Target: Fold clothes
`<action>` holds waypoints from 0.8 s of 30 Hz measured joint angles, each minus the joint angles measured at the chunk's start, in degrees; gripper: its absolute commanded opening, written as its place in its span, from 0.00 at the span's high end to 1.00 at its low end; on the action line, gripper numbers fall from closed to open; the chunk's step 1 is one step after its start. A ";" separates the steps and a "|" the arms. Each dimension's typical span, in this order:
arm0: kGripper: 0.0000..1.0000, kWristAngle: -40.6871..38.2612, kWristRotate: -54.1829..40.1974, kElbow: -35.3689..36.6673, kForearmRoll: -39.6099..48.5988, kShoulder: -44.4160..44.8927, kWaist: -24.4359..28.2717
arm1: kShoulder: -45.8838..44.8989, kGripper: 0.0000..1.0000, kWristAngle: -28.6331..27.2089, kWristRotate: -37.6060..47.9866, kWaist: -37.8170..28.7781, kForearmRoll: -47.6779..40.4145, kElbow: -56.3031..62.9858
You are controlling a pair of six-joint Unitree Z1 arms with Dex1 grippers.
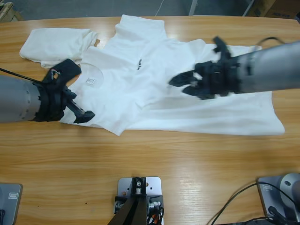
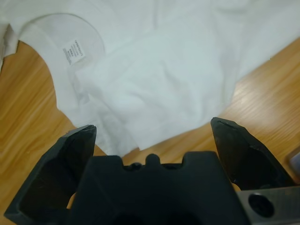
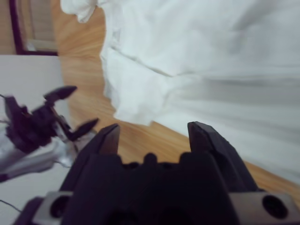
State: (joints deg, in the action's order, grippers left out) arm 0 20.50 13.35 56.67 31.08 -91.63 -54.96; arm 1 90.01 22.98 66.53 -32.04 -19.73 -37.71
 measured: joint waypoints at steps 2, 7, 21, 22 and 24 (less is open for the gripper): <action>0.05 0.00 -1.41 -0.43 0.00 -0.45 0.00 | 4.31 0.39 0.57 4.15 -1.62 -5.13 0.15; 0.05 0.00 -2.51 -2.31 0.00 -0.57 0.00 | 13.44 0.38 0.97 11.35 -5.16 -13.66 0.57; 0.05 0.00 -2.53 -3.20 -2.59 -0.85 0.00 | 24.03 0.58 0.98 14.59 -5.64 -22.05 0.37; 0.05 0.00 -2.53 -3.26 -2.59 -0.86 0.00 | 24.38 0.61 0.98 14.62 -5.64 -22.63 0.21; 0.05 0.00 -2.53 -3.31 -2.61 -0.95 0.00 | 24.81 0.61 0.98 14.62 -5.64 -24.01 0.05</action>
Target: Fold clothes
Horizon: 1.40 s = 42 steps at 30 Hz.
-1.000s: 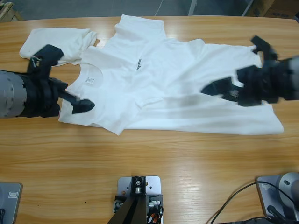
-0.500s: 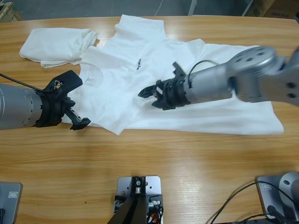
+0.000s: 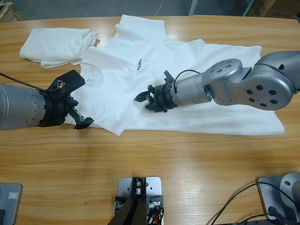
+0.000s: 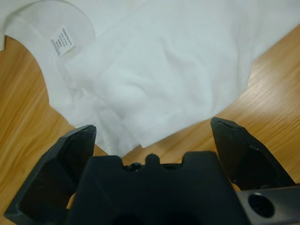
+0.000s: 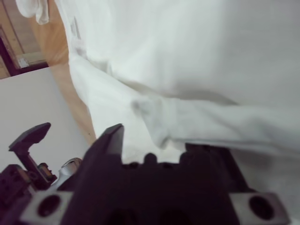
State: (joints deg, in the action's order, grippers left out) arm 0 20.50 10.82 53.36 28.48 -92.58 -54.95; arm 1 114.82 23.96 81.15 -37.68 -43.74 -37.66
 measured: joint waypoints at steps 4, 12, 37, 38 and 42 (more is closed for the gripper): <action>0.05 0.00 0.01 0.00 -0.46 -0.22 0.00 | 0.01 0.60 0.00 0.00 0.00 -3.38 -0.05; 0.05 0.00 0.25 -0.95 -0.79 -0.23 0.00 | 0.01 0.50 -0.42 -0.08 0.03 -7.67 0.27; 0.13 0.00 9.28 -0.85 -1.00 0.50 0.00 | -32.29 0.94 -20.14 -47.06 4.58 42.65 0.17; 0.13 0.00 9.67 -0.73 -1.09 0.52 0.00 | -33.86 1.00 -21.56 -52.04 4.58 48.68 -1.68; 0.22 0.00 11.14 0.82 -1.27 0.33 0.00 | -36.64 1.00 -26.68 -63.47 5.72 64.40 -4.50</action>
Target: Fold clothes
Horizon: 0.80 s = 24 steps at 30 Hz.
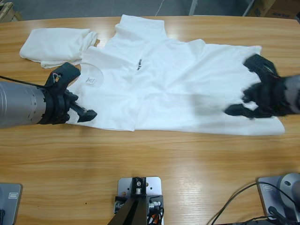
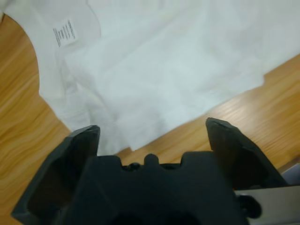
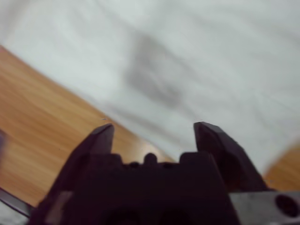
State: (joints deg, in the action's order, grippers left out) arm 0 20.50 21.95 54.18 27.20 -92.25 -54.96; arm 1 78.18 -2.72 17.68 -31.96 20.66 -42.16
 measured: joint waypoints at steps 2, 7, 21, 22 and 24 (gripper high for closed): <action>0.41 0.00 0.09 1.21 -0.01 -1.07 0.00 | -0.53 1.00 -1.58 -0.57 3.23 4.72 -0.15; 0.25 -0.34 0.12 3.96 0.00 -6.56 0.00 | 0.13 1.00 -0.77 -0.56 14.26 9.63 -0.63; 0.04 -1.83 15.70 2.23 5.81 -13.38 6.31 | 7.46 0.05 -3.35 14.48 16.30 2.63 2.99; 0.04 -1.83 16.42 2.33 5.81 -13.36 7.21 | 7.46 0.04 -3.35 14.67 16.30 2.45 3.05; 0.04 -1.99 17.53 2.84 5.82 -13.23 8.40 | 7.46 0.02 -3.30 14.76 16.30 2.27 3.05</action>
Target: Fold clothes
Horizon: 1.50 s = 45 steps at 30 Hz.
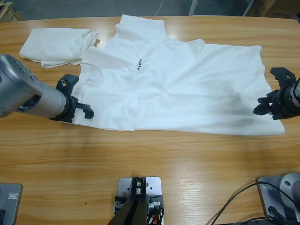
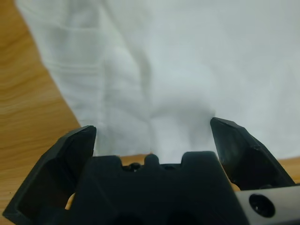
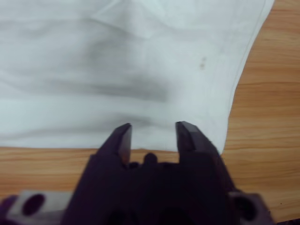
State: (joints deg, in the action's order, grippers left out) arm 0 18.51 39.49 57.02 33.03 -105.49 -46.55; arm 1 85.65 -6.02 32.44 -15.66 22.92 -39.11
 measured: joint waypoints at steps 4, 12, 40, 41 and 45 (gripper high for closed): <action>0.04 -1.36 2.15 1.83 0.03 0.12 0.78 | 0.92 0.00 0.52 0.00 0.00 -1.23 0.09; 0.04 -1.99 2.83 6.42 0.72 -1.03 0.87 | 7.21 0.00 3.28 0.00 0.01 -8.49 1.39; 0.04 -6.61 8.36 2.56 2.55 -4.09 1.38 | 10.85 0.00 9.74 4.29 2.30 -13.79 4.55; 0.04 -6.92 9.12 1.74 2.55 -3.60 1.38 | 10.85 0.00 9.90 5.23 1.55 -12.81 4.39; 0.04 -7.42 11.72 -0.62 2.55 -2.09 0.97 | 10.86 0.00 10.03 10.44 -4.17 -9.70 4.15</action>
State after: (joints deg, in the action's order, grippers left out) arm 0 11.09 51.21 56.40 35.58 -107.57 -45.59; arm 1 96.50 4.01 42.88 -19.83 13.22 -34.95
